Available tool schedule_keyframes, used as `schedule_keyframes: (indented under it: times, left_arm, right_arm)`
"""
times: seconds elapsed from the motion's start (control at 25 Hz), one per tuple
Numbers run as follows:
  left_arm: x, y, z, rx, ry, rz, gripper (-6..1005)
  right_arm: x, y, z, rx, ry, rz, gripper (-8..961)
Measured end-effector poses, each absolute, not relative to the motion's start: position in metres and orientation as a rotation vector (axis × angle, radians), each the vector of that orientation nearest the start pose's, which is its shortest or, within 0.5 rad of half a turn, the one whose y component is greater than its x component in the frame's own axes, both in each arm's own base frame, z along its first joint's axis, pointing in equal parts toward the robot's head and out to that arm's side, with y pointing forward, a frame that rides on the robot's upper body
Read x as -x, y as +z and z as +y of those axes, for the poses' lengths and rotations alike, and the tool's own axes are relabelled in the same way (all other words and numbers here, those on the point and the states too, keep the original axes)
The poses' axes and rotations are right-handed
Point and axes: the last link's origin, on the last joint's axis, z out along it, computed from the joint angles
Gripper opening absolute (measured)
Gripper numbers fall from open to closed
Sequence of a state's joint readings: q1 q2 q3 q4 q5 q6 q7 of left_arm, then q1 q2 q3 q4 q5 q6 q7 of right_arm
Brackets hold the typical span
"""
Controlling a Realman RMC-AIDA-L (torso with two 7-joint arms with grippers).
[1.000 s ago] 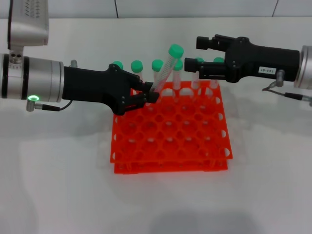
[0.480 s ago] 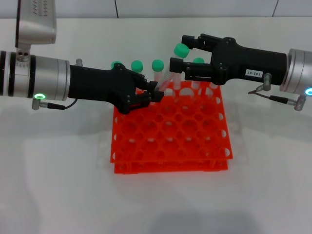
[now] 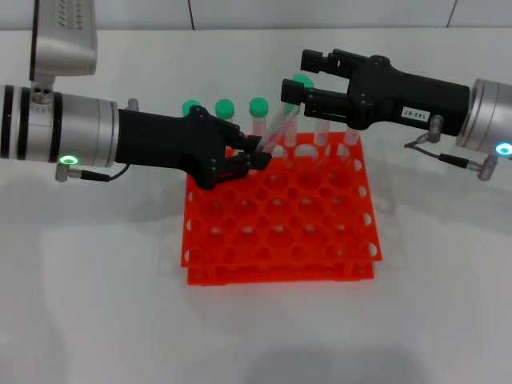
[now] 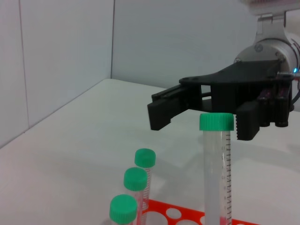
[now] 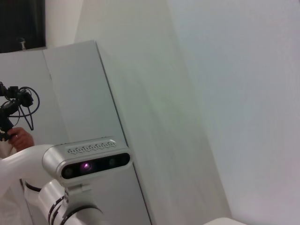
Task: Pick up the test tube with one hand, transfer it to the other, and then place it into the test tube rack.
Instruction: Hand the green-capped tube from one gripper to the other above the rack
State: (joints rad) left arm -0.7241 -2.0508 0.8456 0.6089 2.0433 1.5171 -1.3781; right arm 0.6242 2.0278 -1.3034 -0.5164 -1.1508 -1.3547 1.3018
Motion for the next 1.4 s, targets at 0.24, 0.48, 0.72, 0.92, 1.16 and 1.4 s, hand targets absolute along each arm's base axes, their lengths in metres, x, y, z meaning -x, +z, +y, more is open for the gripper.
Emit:
schedule_keyframes:
  times: [0.24,0.48,0.72,0.92,1.16,1.4]
  left_arm:
    - [0.2056,-0.0219,0.3659,2.958,-0.519,-0.337,199]
    - [0.2055,-0.022,0.367,2.954,-0.513,-0.335,200]
    - [0.2054,-0.0237,0.3679,2.952,-0.5,-0.333,200]
    - [0.2041,-0.0245,0.3685,2.953,-0.5,-0.33,200]
    - [0.2028,-0.0252,0.3688,2.954,-0.502,-0.327,201]
    - [0.2026,-0.0264,0.3683,2.961,-0.494,-0.322,201]
  right_arm:
    - [-0.1737,-0.0252,0.3659,2.634,1.164,0.505,695]
    - [-0.1716,-0.0239,0.3648,2.633,1.188,0.495,552]
    - [-0.1701,-0.0253,0.3645,2.642,1.186,0.479,480]
    - [-0.1678,-0.0292,0.3661,2.657,1.176,0.485,420]
    - [-0.1671,-0.0308,0.3667,2.663,1.171,0.49,337]
    - [-0.1665,-0.0308,0.3666,2.665,1.172,0.486,334]
